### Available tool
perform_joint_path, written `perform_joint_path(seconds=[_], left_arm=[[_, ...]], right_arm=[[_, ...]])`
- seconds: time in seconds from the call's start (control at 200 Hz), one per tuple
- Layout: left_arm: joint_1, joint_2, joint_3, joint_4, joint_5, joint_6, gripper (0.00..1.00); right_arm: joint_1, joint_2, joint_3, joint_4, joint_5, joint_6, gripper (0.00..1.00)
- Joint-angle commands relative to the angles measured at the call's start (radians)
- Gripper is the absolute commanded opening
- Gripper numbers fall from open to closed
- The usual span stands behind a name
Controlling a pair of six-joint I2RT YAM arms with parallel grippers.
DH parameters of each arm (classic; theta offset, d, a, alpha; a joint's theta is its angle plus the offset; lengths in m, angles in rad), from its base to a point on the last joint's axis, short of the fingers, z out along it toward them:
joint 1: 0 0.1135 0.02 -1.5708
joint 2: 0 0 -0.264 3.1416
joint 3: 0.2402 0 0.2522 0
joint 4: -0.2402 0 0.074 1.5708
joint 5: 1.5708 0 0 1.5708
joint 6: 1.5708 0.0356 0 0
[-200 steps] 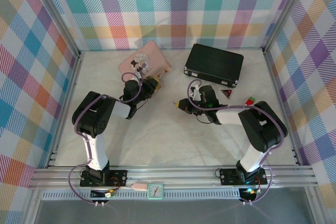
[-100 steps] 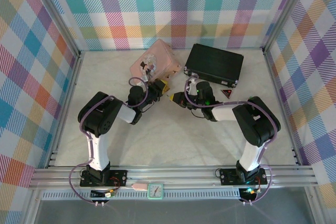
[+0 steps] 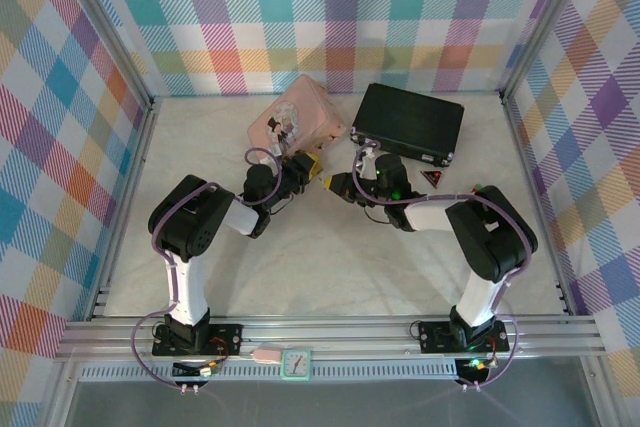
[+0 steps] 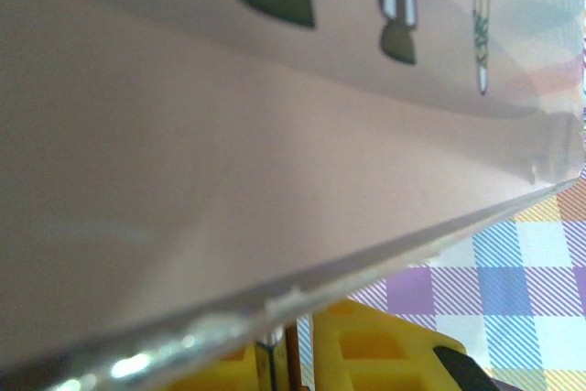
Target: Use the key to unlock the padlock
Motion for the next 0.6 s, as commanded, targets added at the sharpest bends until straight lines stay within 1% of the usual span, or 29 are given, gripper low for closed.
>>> perform_joint_path(seconds=[0.0, 0.31, 0.445, 0.595], left_arm=[[-0.014, 0.017, -0.033, -0.08, 0.02, -0.063, 0.0], [-0.02, 0.005, -0.031, -0.08, 0.02, -0.063, 0.0], [-0.024, 0.004, -0.032, -0.082, 0.02, -0.062, 0.0], [-0.027, 0.004, -0.032, -0.079, 0.018, -0.063, 0.0]], right_arm=[[-0.002, -0.037, 0.001, 0.042, 0.015, -0.023, 0.0], [-0.004, 0.0, 0.026, 0.057, 0.015, -0.016, 0.0], [-0.004, 0.023, 0.03, 0.118, -0.003, 0.007, 0.0], [-0.004, 0.043, 0.046, 0.134, -0.017, 0.025, 0.0]])
